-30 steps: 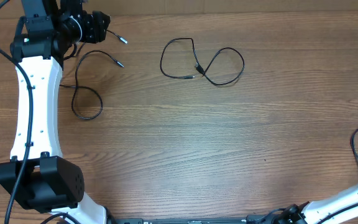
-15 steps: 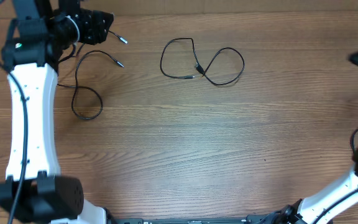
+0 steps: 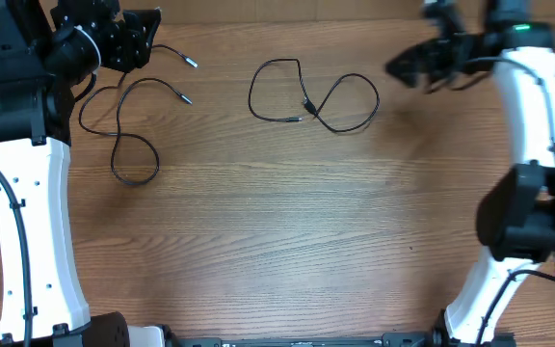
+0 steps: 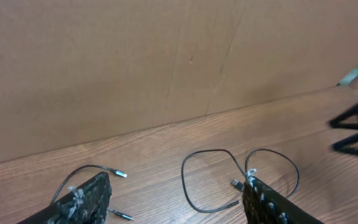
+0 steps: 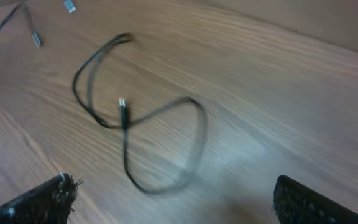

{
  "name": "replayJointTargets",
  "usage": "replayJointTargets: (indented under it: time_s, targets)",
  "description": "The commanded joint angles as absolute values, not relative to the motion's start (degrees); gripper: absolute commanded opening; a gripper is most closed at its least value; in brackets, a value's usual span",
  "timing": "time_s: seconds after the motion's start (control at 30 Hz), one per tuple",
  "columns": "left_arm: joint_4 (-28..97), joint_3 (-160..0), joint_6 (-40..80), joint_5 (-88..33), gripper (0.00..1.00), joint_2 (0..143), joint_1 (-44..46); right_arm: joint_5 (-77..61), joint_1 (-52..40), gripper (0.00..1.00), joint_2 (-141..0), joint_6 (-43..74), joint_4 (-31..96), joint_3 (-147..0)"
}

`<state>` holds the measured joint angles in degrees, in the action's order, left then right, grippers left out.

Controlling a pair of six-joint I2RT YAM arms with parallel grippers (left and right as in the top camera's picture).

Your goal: Untangle cables

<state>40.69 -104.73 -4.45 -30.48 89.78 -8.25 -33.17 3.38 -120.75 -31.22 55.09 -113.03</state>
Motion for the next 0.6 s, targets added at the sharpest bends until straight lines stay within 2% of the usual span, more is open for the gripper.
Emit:
replayJointTargets:
  time_s: [0.0,0.1,0.2,0.27,0.33,0.43,0.57]
  targets:
    - [40.29,-105.65,-4.71,-31.38,0.67,89.69,-8.34,-30.06,-1.63,1.0,-122.72,-31.55,50.52,-109.6]
    - [40.29,-105.65,-4.71,-31.38,0.67,89.69,-8.34,-27.49,-6.04,0.96,-125.47,-31.51,45.56,-107.7]
    - [40.45,-105.65,-4.71,-31.42,0.67,89.69,-8.34,-26.98,-9.21,0.82,-128.75,-29.91,41.98,-107.28]
    - [40.47,-105.65,-4.69,-31.59,0.66,89.69,-8.34,-27.0,-10.83,0.92,-130.93,-29.89,40.49,-107.28]
    - [40.45,-105.65,-4.69,-31.59,0.66,89.69,-8.34,-27.0,-12.14,0.95,-132.64,-29.89,39.11,-107.28]
    - [40.4,-105.65,-4.69,-31.59,0.66,89.69,-8.34,-27.0,-13.58,0.92,-134.3,-29.89,36.86,-107.28]
    - [40.45,-105.65,-4.69,-31.59,0.66,89.69,-8.34,-27.03,-14.5,0.82,-135.74,-29.82,34.02,-107.28]
